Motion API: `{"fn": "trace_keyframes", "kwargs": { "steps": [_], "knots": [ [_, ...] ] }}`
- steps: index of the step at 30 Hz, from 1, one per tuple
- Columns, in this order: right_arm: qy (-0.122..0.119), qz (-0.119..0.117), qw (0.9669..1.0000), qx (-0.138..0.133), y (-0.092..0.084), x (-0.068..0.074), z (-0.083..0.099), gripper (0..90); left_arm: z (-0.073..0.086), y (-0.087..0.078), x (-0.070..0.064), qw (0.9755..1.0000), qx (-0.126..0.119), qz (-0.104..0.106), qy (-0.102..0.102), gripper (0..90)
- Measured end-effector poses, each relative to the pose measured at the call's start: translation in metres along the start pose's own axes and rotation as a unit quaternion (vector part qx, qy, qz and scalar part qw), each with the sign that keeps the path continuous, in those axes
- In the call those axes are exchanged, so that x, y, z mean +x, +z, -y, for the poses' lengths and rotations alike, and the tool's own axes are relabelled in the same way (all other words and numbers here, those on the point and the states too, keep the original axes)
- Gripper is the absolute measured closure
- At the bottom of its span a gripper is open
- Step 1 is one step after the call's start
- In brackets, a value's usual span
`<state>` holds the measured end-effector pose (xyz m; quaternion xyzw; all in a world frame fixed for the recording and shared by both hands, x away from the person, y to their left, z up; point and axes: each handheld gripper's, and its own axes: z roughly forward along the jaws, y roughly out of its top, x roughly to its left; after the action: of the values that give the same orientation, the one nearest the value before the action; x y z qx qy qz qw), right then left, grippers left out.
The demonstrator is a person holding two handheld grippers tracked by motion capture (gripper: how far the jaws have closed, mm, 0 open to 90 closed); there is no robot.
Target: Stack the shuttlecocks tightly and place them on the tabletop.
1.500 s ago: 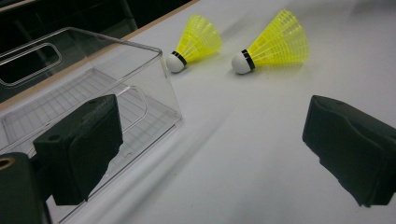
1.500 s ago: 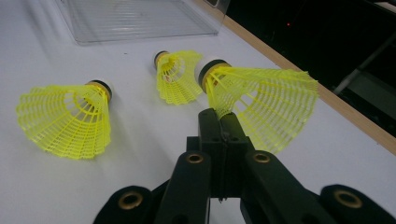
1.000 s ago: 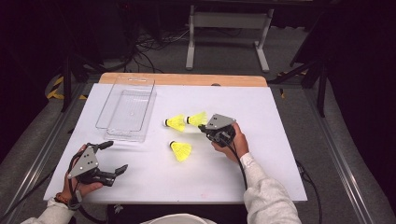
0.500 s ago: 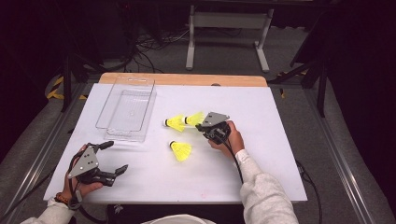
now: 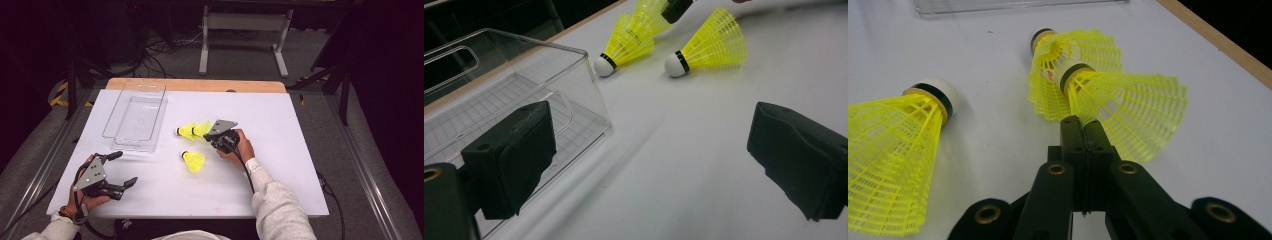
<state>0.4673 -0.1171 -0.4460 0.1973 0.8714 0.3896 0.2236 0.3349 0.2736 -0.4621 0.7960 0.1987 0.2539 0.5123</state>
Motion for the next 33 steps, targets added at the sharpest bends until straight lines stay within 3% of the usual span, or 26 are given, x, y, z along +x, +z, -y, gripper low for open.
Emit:
{"fn": "trace_keyframes", "kwargs": {
  "steps": [26,33],
  "knots": [
    [-0.009,-0.027,0.9996,0.0,0.019,0.015,-0.012,90.0,0.0,0.0,-0.001,1.0,0.0,0.006,0.002,6.8],
    [0.002,-0.031,0.9995,0.004,0.021,0.015,-0.011,86.5,0.0,0.001,-0.001,1.0,0.002,0.008,0.001,6.9]
  ]
}}
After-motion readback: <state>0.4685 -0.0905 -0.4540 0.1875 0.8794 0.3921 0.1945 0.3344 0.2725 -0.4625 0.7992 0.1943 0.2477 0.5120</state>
